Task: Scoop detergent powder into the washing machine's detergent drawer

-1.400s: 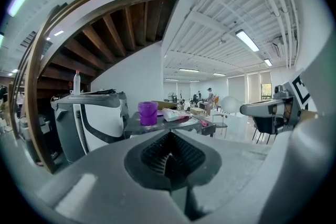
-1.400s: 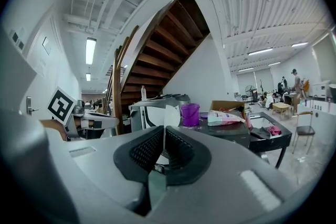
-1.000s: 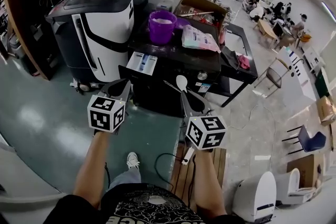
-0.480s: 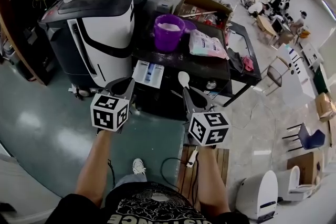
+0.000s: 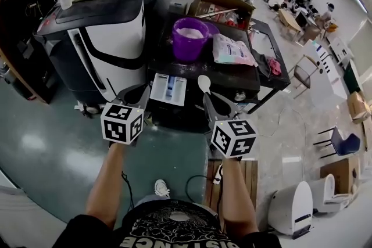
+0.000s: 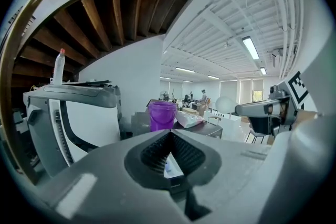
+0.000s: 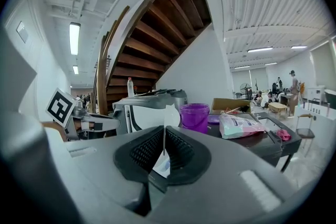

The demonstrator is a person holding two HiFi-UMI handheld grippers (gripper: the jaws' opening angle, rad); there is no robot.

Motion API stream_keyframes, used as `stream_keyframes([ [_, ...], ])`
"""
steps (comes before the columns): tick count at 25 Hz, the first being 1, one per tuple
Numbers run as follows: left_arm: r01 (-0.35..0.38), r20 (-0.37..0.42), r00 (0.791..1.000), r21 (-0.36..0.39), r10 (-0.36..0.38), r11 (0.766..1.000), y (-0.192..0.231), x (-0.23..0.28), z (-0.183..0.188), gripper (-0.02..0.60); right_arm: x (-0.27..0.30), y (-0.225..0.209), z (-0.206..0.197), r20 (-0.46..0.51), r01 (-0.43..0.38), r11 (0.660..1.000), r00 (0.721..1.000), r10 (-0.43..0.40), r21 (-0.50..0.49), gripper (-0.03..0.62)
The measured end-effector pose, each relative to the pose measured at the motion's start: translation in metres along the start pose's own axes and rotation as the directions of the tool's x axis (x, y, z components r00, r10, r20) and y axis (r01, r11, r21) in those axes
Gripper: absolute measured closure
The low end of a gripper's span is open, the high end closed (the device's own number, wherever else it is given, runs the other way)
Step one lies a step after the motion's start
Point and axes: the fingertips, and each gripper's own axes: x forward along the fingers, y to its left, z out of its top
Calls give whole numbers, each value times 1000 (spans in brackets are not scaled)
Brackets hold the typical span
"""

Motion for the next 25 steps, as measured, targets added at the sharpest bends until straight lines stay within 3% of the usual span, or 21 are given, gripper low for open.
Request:
stream_keyframes([
  [6,1,0,1000,-8,-1,1000,20,7,2,581,16,6,0,-9,3,1000,1000,-3,4,557],
  [17,30,13,999,7,-30,1000,19,26,11,580,34,-2,10,5,8,1000,1000,-8,-6,557],
  [25,8,20,1000,10,-8,1000,32,53,13,580,64,-25,17,14,-15,1000,1000,15,-23,557],
])
